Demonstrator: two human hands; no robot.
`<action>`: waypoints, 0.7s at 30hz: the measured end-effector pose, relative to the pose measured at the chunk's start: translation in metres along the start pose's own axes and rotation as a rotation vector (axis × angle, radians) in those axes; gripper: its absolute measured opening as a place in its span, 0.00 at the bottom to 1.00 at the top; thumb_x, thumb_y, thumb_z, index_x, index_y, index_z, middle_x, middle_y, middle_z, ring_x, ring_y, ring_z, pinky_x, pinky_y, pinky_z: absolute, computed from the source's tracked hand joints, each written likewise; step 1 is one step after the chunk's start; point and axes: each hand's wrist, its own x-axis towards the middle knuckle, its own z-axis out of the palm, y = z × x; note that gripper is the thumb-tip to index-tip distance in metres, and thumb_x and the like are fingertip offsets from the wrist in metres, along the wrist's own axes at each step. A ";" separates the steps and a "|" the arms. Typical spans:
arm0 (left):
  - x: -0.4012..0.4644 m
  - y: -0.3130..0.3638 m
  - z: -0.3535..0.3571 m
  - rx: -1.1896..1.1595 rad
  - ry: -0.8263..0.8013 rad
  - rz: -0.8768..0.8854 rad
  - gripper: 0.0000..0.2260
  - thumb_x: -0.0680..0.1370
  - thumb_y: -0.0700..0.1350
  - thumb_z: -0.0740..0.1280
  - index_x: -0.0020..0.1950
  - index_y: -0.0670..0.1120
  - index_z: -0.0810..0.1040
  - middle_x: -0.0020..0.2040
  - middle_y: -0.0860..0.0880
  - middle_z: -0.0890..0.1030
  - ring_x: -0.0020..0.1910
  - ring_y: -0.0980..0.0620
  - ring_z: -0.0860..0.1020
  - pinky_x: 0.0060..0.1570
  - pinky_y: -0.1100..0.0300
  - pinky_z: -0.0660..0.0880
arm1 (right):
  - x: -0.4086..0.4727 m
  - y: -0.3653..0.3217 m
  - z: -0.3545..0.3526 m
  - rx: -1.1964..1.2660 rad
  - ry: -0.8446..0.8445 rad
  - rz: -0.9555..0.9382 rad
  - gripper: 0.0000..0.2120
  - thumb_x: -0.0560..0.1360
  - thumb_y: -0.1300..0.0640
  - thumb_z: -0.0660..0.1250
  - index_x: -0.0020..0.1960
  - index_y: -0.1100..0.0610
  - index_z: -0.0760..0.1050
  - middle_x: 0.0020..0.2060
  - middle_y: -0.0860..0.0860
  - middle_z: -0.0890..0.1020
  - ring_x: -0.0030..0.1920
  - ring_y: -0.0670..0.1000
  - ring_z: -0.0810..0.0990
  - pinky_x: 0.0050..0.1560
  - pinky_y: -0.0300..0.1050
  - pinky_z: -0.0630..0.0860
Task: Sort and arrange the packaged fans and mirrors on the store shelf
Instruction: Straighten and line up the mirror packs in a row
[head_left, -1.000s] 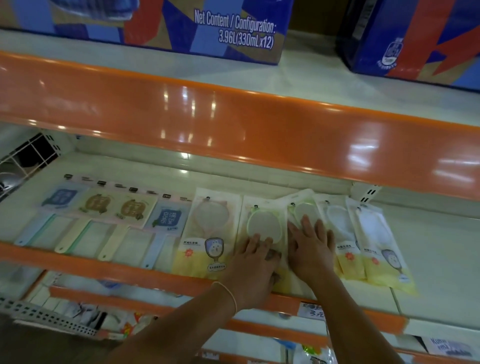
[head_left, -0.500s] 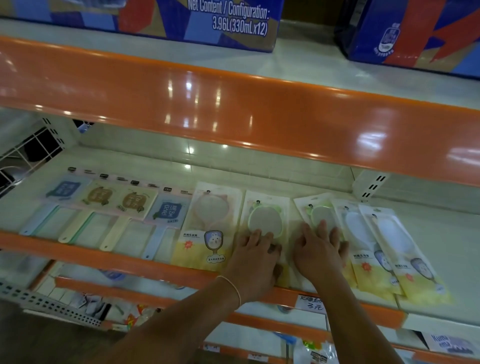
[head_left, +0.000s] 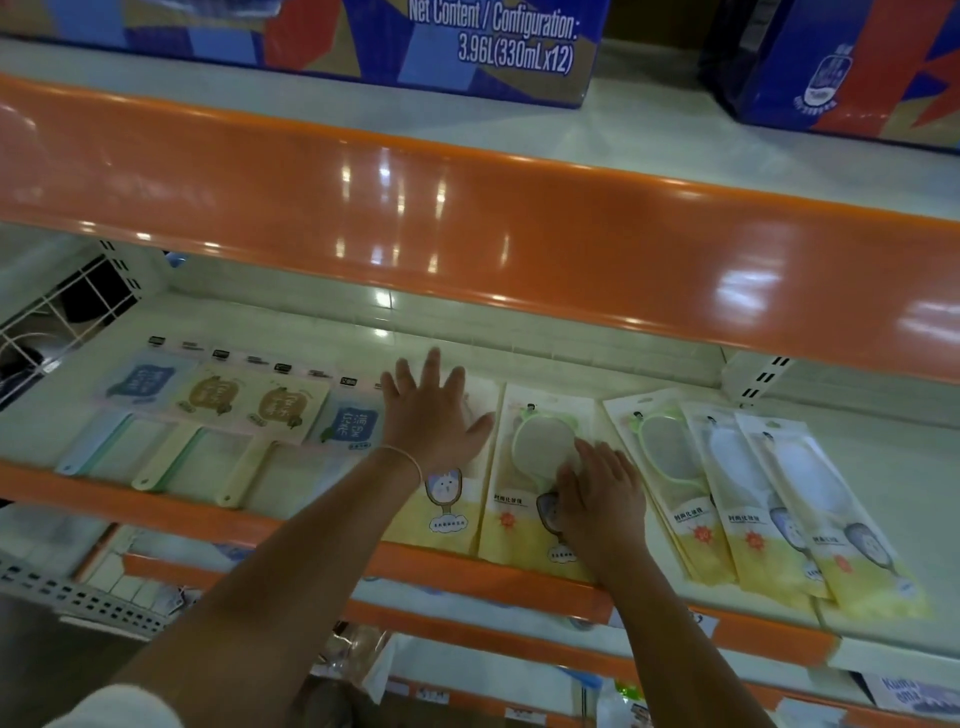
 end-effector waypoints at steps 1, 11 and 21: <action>0.008 -0.004 -0.001 0.001 -0.012 -0.021 0.36 0.75 0.70 0.50 0.77 0.50 0.56 0.79 0.42 0.47 0.75 0.31 0.51 0.72 0.36 0.49 | -0.001 0.000 0.000 0.002 -0.002 0.000 0.36 0.73 0.35 0.43 0.71 0.53 0.69 0.71 0.54 0.70 0.74 0.56 0.62 0.74 0.55 0.57; 0.028 -0.001 0.012 0.061 -0.052 0.052 0.38 0.75 0.72 0.48 0.79 0.51 0.50 0.79 0.41 0.46 0.75 0.35 0.54 0.71 0.35 0.49 | -0.006 -0.002 -0.001 -0.057 0.000 -0.043 0.36 0.73 0.34 0.42 0.72 0.52 0.66 0.74 0.52 0.66 0.76 0.57 0.57 0.75 0.55 0.53; 0.041 0.000 0.015 0.052 -0.060 0.105 0.33 0.76 0.68 0.48 0.77 0.52 0.54 0.79 0.45 0.51 0.77 0.35 0.45 0.70 0.31 0.47 | -0.007 -0.003 -0.001 -0.078 -0.004 -0.034 0.32 0.75 0.37 0.47 0.73 0.51 0.66 0.75 0.52 0.64 0.76 0.56 0.54 0.75 0.53 0.51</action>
